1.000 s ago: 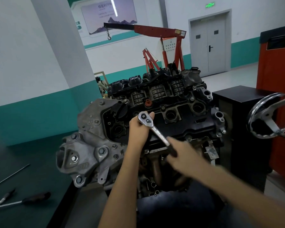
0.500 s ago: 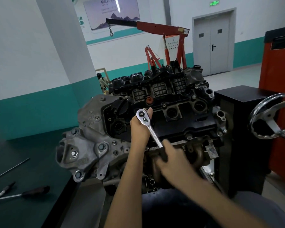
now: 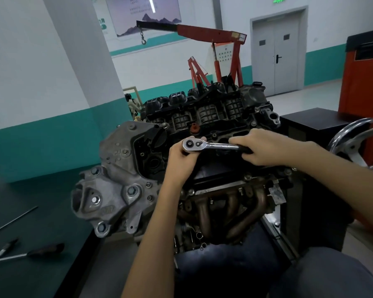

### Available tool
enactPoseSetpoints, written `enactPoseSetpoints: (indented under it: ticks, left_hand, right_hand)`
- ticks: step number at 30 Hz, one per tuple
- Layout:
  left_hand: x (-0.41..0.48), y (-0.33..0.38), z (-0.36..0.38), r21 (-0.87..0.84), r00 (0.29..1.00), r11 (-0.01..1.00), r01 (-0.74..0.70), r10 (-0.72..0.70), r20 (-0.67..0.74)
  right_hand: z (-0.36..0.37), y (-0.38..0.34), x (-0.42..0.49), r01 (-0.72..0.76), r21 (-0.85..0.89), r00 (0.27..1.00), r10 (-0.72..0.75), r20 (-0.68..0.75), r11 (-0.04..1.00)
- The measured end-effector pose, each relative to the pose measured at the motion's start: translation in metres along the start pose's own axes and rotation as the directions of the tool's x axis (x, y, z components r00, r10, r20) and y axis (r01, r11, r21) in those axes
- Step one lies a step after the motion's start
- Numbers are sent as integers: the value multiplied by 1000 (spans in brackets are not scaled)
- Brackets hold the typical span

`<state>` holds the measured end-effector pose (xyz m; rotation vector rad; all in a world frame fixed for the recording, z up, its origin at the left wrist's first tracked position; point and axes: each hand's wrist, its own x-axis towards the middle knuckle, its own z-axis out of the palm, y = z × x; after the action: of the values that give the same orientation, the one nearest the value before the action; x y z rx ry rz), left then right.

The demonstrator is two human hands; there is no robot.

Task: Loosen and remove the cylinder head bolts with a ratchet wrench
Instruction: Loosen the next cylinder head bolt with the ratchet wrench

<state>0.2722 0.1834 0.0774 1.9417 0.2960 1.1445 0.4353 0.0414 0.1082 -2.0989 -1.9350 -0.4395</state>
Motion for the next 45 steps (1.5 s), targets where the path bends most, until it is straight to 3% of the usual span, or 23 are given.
enactPoseSetpoints:
  ticks: [3, 5, 8, 11, 13, 15, 19, 22, 24, 25, 27, 29, 31, 33, 38, 40, 45]
  left_hand:
    - [-7, -5, 10, -67, 990, 998, 1, -10, -143]
    - [-9, -7, 16, -113, 979, 994, -13, -10, -203]
    - [-9, -3, 21, -122, 976, 993, 0, -27, -217]
    - [-6, -1, 22, -104, 965, 993, 51, -76, -251]
    - [-4, 1, 21, -61, 963, 995, 80, -93, -254]
    - [-5, 0, 18, -58, 968, 994, 88, -99, -230]
    - [-3, 0, 10, -76, 990, 996, 50, -60, -130]
    - [-1, 2, 8, -57, 995, 998, 28, -34, -96]
    - [-2, 2, 6, -52, 995, 998, 37, -42, -93]
    - [-3, 0, 5, -55, 995, 998, 43, -48, -93]
    - [-6, -2, 5, -78, 992, 995, 55, -63, -105]
    - [-9, -1, 10, -116, 986, 992, 52, -69, -149]
    - [-9, 2, 17, -140, 976, 988, 64, -91, -197]
    - [-8, 3, 20, -127, 967, 989, 82, -110, -230]
    - [-4, 1, 13, 79, 969, 992, 99, -78, -233]
    - [-3, -1, 11, 28, 974, 993, 112, -104, -203]
    - [-2, -4, 7, -3, 999, 1000, 31, -31, -38]
  right_hand:
    - [8, -8, -6, -39, 10, 998, 40, -57, 999]
    - [32, -29, -25, -113, 216, 987, 134, -84, 970]
    - [71, -83, -46, -176, 622, 950, 297, -96, 763]
    - [100, -139, -40, -180, 809, 896, 432, -99, 560]
    - [104, -155, -33, -169, 862, 886, 457, -80, 478]
    - [99, -146, -34, -194, 829, 904, 424, -56, 524]
    - [61, -81, -41, -153, 577, 976, 215, -40, 802]
    - [11, -23, -23, -64, 191, 998, 58, 36, 980]
    - [-10, -7, -6, 28, -77, 999, -25, 47, 997]
    - [-12, -6, -1, 51, -128, 998, -48, 26, 990]
    - [-1, -12, -6, 2, -95, 999, -5, -33, 995]
    - [26, -31, -25, -86, 116, 993, 95, -77, 990]
    - [57, -66, -44, -182, 438, 966, 243, -88, 880]
    - [83, -111, -48, -229, 653, 921, 377, -94, 722]
    - [108, -172, -26, -237, 833, 858, 510, -63, 501]
    - [100, -152, -32, -246, 794, 890, 454, -41, 555]
    - [36, -46, -38, -132, 457, 988, 152, -7, 880]
